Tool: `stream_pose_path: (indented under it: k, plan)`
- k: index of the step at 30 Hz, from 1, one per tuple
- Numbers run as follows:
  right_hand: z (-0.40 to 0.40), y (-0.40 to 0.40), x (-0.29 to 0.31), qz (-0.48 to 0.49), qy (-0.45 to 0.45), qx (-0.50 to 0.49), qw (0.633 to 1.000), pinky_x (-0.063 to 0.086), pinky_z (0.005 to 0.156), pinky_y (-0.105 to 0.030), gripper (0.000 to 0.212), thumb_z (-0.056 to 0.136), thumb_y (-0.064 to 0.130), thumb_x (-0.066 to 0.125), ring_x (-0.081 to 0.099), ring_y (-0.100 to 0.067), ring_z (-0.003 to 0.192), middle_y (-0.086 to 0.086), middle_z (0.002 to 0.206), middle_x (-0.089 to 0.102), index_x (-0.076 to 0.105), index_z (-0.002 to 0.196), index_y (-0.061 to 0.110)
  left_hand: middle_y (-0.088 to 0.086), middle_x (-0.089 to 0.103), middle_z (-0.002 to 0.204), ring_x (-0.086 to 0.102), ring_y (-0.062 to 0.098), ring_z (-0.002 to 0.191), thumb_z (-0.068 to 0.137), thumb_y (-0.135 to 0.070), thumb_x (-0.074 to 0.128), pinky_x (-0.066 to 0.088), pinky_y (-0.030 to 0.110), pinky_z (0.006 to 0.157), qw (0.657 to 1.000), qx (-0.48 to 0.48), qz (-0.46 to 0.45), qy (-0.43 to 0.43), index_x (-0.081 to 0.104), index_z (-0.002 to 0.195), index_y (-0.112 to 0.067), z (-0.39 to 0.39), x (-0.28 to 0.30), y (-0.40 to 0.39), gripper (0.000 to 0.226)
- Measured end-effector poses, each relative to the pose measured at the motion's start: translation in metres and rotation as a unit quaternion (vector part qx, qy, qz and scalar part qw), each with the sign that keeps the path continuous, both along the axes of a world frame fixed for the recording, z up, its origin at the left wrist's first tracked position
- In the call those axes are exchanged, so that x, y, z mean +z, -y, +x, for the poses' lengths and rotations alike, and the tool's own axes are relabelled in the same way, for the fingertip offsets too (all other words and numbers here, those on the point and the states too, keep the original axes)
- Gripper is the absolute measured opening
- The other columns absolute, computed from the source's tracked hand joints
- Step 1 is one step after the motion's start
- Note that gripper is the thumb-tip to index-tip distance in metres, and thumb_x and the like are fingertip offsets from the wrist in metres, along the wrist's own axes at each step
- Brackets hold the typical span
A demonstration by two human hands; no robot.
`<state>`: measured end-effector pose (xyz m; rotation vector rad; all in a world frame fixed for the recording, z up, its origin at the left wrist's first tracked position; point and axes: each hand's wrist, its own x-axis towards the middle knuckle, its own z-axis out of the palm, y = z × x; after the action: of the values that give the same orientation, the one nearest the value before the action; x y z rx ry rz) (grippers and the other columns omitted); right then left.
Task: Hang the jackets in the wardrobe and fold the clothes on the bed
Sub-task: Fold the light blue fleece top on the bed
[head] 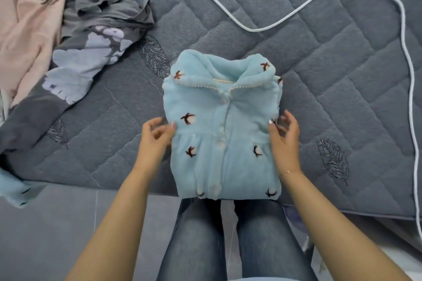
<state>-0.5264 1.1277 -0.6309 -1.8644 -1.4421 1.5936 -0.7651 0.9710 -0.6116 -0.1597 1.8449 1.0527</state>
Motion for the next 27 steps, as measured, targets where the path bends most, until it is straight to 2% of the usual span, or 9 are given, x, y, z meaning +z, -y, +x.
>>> stream_pose_path:
  k: [1, 3, 6, 8, 11, 14, 19, 23, 27]
  plan:
    - [0.012, 0.009, 0.005, -0.022, -0.003, -0.021, 1.0, 0.046, 0.089, -0.012, 0.043, 0.096, 0.03, 0.059, 0.054, 0.007, 0.107, -0.003, 0.133, 0.05, 0.044, 0.136, 0.024, -0.009, 0.071, 0.107, 0.069, 0.012, 0.099, 0.081, -0.05, 0.07, 0.055, 0.031, 0.081, 0.999, -0.027, -0.01, 0.015, 0.053, 0.121, -0.025, 0.008, 0.004, 0.017, 0.05]
    - [0.037, 0.032, 0.012, -0.057, -0.002, -0.029, 0.998, 0.048, 0.077, -0.011, 0.027, 0.094, 0.03, 0.061, 0.061, 0.003, 0.094, -0.002, 0.117, 0.062, 0.056, 0.121, 0.023, -0.004, 0.072, 0.112, 0.069, 0.014, 0.102, 0.084, -0.051, 0.062, 0.055, 0.03, 0.083, 0.995, -0.076, -0.019, 0.069, 0.062, 0.117, -0.02, 0.027, 0.008, 0.051, 0.045]
    - [0.062, 0.071, 0.021, -0.132, -0.041, -0.022, 0.99, 0.052, 0.07, -0.016, 0.018, 0.094, 0.027, 0.06, 0.067, -0.007, 0.091, 0.006, 0.102, 0.073, 0.066, 0.11, 0.022, -0.005, 0.073, 0.112, 0.068, 0.013, 0.104, 0.09, -0.048, 0.054, 0.055, 0.023, 0.083, 0.978, -0.123, -0.032, 0.164, 0.068, 0.116, -0.02, 0.053, 0.01, 0.089, 0.04]
    - [0.067, 0.09, 0.023, -0.157, -0.046, -0.003, 0.987, 0.053, 0.073, -0.016, 0.021, 0.089, 0.024, 0.064, 0.067, -0.006, 0.093, 0.006, 0.101, 0.074, 0.067, 0.109, 0.018, -0.011, 0.072, 0.113, 0.066, 0.007, 0.107, 0.093, -0.038, 0.056, 0.053, 0.017, 0.08, 0.975, -0.139, -0.032, 0.167, 0.066, 0.118, -0.024, 0.062, 0.008, 0.099, 0.03]
    - [0.061, 0.098, 0.018, -0.16, -0.037, 0.021, 0.986, 0.052, 0.077, -0.014, 0.023, 0.085, 0.014, 0.069, 0.067, -0.005, 0.092, 0.005, 0.103, 0.071, 0.064, 0.107, 0.016, -0.004, 0.074, 0.109, 0.068, 0.013, 0.104, 0.095, -0.015, 0.06, 0.052, 0.013, 0.076, 0.983, -0.099, -0.022, 0.151, 0.065, 0.118, -0.013, 0.068, 0.003, 0.097, 0.024]
    - [0.059, 0.091, 0.013, -0.149, -0.045, 0.024, 0.988, 0.052, 0.072, -0.011, 0.025, 0.085, 0.005, 0.071, 0.067, 0.003, 0.086, 0.013, 0.098, 0.072, 0.065, 0.105, 0.019, -0.004, 0.076, 0.1, 0.069, 0.012, 0.095, 0.091, -0.004, 0.063, 0.053, 0.016, 0.074, 0.99, -0.087, 0.017, 0.106, 0.066, 0.109, -0.011, 0.068, 0.013, 0.081, 0.02]
    - [0.071, 0.074, 0.012, -0.119, -0.037, 0.042, 0.991, 0.052, 0.067, -0.011, 0.024, 0.082, 0.002, 0.072, 0.068, 0.005, 0.078, 0.021, 0.084, 0.073, 0.068, 0.095, 0.021, 0.001, 0.074, 0.096, 0.07, 0.014, 0.089, 0.077, -0.023, 0.081, 0.054, 0.02, 0.073, 0.969, -0.207, 0.129, 0.021, 0.07, 0.099, -0.017, 0.051, 0.043, 0.069, 0.026]
    - [0.083, 0.073, 0.003, -0.108, 0.0, 0.08, 0.991, 0.047, 0.055, -0.012, 0.012, 0.083, -0.002, 0.07, 0.058, 0.005, 0.055, 0.018, 0.064, 0.069, 0.068, 0.094, 0.004, 0.002, 0.062, 0.079, 0.055, 0.018, 0.073, 0.08, -0.019, 0.079, 0.042, 0.03, 0.065, 0.904, -0.386, 0.054, -0.174, 0.065, 0.085, -0.015, 0.019, 0.03, 0.093, 0.015]
    - [0.084, 0.091, -0.007, -0.149, 0.016, 0.116, 0.982, 0.05, 0.057, -0.013, 0.02, 0.084, -0.005, 0.067, 0.059, 0.004, 0.055, 0.007, 0.068, 0.069, 0.066, 0.104, -0.009, 0.005, 0.061, 0.08, 0.053, 0.02, 0.072, 0.084, -0.011, 0.074, 0.042, 0.03, 0.065, 0.914, -0.388, -0.031, -0.11, 0.061, 0.086, -0.011, 0.012, 0.003, 0.105, 0.013]
